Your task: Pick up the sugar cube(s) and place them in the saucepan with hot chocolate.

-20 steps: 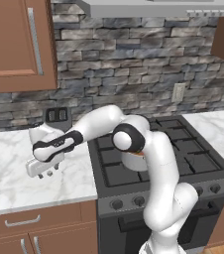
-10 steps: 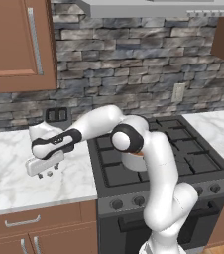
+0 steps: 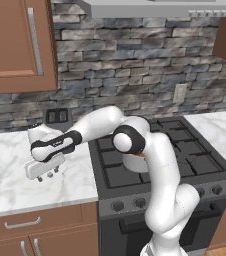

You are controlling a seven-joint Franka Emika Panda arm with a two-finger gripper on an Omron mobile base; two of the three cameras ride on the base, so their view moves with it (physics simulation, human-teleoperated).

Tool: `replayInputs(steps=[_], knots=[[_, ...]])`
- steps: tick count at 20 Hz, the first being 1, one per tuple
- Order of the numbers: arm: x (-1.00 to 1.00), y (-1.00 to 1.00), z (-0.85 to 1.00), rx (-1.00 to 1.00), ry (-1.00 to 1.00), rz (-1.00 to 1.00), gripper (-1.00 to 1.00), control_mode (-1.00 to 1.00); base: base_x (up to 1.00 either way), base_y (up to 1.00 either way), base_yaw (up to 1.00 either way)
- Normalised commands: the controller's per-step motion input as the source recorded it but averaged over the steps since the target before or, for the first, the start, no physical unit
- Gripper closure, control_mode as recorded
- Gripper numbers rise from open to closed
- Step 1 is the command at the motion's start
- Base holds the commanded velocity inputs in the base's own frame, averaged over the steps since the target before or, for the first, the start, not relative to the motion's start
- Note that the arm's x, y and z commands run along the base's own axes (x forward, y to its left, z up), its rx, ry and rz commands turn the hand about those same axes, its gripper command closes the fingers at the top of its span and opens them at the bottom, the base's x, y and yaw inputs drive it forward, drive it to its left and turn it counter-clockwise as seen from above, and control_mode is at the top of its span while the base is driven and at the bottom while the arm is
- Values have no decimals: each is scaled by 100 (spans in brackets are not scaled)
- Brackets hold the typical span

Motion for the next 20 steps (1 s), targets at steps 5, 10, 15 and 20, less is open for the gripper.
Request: replayInputs(steps=[5, 10, 15, 20], knots=[[-9, -8, -16, -2, 0, 0, -100, -100, 0, 0, 0], [0, 0, 0, 0, 0, 0, -100, -100, 0, 0, 0], [0, 0, 0, 0, 0, 0, -100, -100, 0, 0, 0], [0, 0, -1, 0, 0, 0, 100, -100, 0, 0, 0]])
